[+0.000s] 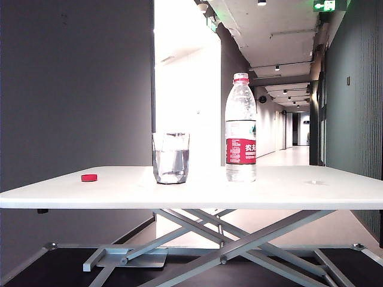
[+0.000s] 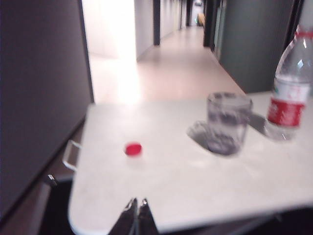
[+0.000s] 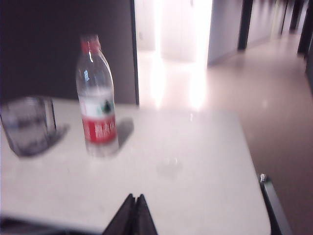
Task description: Pick up the mineral water bottle on the table and pour water into the mug until it's half full.
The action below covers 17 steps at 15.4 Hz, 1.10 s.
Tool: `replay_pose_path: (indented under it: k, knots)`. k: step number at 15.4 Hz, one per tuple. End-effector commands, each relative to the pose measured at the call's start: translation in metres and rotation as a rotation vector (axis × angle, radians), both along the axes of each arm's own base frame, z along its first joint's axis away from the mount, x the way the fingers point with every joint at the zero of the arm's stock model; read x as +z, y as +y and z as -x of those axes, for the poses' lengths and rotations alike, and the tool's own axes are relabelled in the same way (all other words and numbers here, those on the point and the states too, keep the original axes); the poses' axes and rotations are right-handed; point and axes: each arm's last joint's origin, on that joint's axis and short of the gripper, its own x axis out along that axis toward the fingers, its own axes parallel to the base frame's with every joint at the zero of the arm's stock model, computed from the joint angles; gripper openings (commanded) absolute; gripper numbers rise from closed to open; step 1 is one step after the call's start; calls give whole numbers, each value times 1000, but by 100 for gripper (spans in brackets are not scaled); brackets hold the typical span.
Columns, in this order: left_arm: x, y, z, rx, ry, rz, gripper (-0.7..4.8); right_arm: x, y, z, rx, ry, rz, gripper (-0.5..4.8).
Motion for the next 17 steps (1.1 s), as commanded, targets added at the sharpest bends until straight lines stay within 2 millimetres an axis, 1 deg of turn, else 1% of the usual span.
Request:
replay_pose_path:
  k: [1, 3, 8, 11, 17]
  knots:
    - [6, 0, 1, 8, -67, -39, -5, -5, -1, -1, -10, -36, 9, -8]
    - [7, 0, 1, 8, -79, -38, -5, -7, -3, -1, -25, -29, 56, -8]
    - [9, 0, 1, 16, -104, -36, -5, -3, -12, -1, -114, -66, 63, -8]
    - [9, 0, 1, 11, -98, -37, -5, 0, -11, 0, -72, -94, 59, -8]
    - [8, 0, 1, 12, -84, -37, -5, -6, -11, -1, -70, -39, 59, -7]
